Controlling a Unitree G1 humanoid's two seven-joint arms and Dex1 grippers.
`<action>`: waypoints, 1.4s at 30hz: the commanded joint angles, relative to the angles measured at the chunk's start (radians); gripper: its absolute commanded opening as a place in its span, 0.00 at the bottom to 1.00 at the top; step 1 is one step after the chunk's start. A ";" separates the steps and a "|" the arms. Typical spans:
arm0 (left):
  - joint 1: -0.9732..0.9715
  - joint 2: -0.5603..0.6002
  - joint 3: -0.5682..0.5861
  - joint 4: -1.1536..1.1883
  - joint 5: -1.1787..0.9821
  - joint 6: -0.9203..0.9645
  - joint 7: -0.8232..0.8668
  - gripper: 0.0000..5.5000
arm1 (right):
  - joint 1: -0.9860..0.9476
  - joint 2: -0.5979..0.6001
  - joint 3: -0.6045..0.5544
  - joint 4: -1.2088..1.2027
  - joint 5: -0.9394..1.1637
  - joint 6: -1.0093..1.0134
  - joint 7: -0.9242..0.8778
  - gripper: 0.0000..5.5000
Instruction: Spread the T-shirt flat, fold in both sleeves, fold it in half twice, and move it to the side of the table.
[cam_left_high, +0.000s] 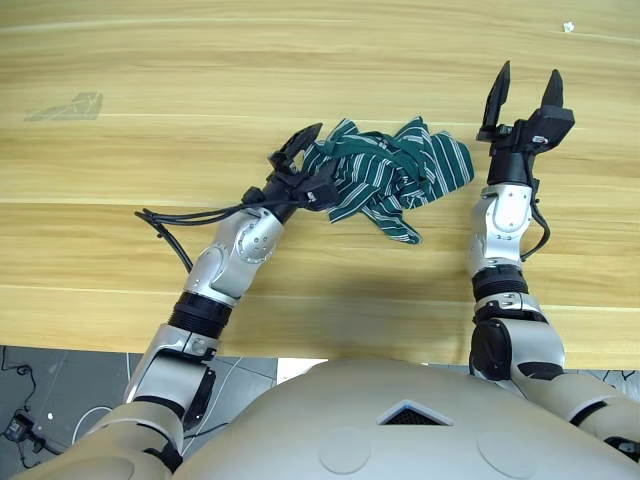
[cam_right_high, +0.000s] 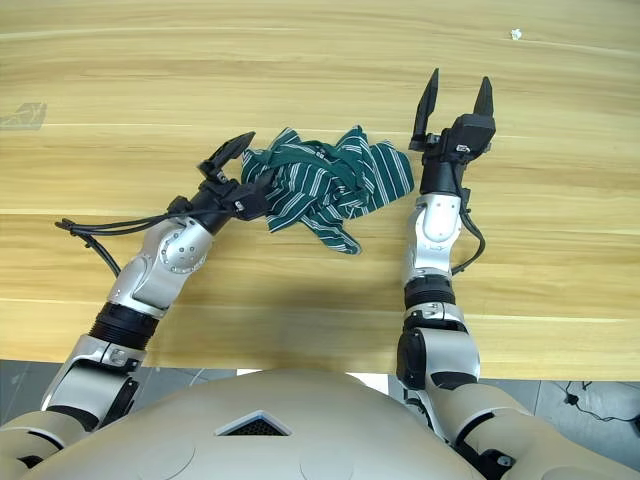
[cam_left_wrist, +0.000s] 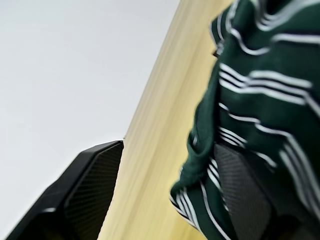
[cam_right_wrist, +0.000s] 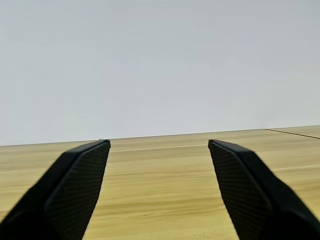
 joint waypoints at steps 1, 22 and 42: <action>-0.036 -0.007 -0.010 0.032 0.011 0.004 0.006 0.61 | -0.015 0.007 0.003 0.010 -0.002 -0.002 0.002 0.67; -0.110 0.003 -0.031 0.198 0.007 -0.066 0.049 0.21 | -0.041 0.020 0.008 0.053 -0.018 -0.015 -0.004 0.67; -0.040 0.057 0.046 -0.103 -0.113 -0.052 -0.071 0.00 | 0.152 -0.096 0.204 -0.279 0.162 0.030 0.486 0.67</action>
